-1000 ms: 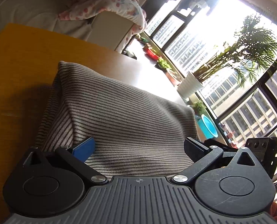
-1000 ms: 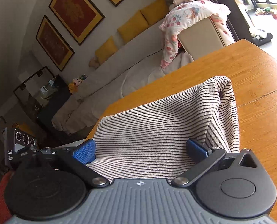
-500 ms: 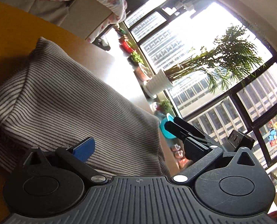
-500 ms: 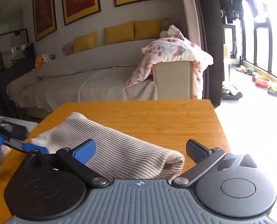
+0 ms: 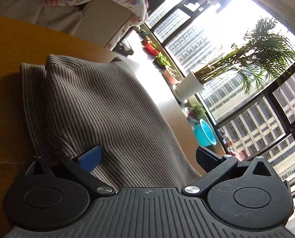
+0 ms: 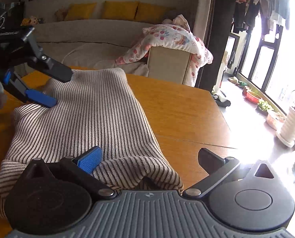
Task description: Fold clothes
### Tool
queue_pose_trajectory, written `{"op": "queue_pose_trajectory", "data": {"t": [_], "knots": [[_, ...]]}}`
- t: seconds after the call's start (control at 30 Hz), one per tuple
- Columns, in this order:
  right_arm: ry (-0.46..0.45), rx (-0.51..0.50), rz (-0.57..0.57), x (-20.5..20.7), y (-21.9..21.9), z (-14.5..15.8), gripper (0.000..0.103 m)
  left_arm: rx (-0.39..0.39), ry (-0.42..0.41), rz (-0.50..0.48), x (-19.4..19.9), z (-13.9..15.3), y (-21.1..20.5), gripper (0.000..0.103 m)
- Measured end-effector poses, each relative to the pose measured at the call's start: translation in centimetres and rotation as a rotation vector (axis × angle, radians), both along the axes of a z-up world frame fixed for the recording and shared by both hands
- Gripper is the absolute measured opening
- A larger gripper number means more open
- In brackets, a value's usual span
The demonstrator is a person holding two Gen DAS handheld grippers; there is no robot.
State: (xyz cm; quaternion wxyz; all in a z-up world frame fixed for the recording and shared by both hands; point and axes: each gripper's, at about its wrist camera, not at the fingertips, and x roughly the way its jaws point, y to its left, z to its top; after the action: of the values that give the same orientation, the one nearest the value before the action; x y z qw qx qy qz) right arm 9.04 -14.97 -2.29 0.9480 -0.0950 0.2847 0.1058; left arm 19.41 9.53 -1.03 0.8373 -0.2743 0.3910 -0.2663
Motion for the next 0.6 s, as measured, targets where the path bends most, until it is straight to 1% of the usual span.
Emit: {"op": "queue_pose_trajectory", "data": {"t": [0.07, 0.1, 0.17, 0.2, 0.27, 0.33, 0.4, 0.43, 0.5, 0.53, 0.6], "knots": [[0.034, 0.057, 0.031, -0.8, 0.5, -0.1, 0.103, 0.008, -0.007, 0.01, 0.6, 0.0, -0.1, 0.103], [0.029, 0.049, 0.043, -1.0, 0.9, -0.1, 0.103, 0.025, -0.015, 0.013, 0.7, 0.1, -0.3, 0.103], [0.006, 0.015, 0.058, -1.7, 1.9, -0.1, 0.103, 0.096, -0.036, 0.015, 0.3, 0.6, -1.0, 0.103], [-0.006, -0.005, 0.057, -1.9, 2.2, -0.1, 0.103, 0.145, -0.046, 0.019, -0.2, 0.9, -1.5, 0.103], [-0.006, -0.008, 0.06, -2.0, 2.2, -0.1, 0.103, 0.235, -0.074, 0.012, -1.8, 1.6, -2.1, 0.103], [0.028, 0.037, 0.067, -1.7, 1.4, -0.1, 0.103, 0.298, -0.111, -0.007, -3.9, 2.4, -2.5, 0.103], [0.096, 0.122, 0.061, -1.0, 0.1, -0.2, 0.103, 0.36, -0.15, -0.034, -6.3, 3.4, -3.2, 0.103], [0.131, 0.168, 0.057, -0.8, -0.6, -0.2, 0.103, 0.398, -0.171, -0.043, -7.4, 3.7, -3.5, 0.103], [0.175, 0.222, 0.07, -0.5, -1.8, 0.2, 0.103, 0.485, -0.22, -0.06, -9.7, 4.0, -4.1, 0.103], [0.161, 0.235, 0.074, -0.7, -2.4, 0.8, 0.103, 0.528, -0.246, -0.068, -10.7, 4.0, -4.3, 0.103], [0.085, 0.222, 0.054, -1.5, -3.1, 2.1, 0.103, 0.598, -0.277, -0.076, -12.2, 3.7, -4.7, 0.103]]}}
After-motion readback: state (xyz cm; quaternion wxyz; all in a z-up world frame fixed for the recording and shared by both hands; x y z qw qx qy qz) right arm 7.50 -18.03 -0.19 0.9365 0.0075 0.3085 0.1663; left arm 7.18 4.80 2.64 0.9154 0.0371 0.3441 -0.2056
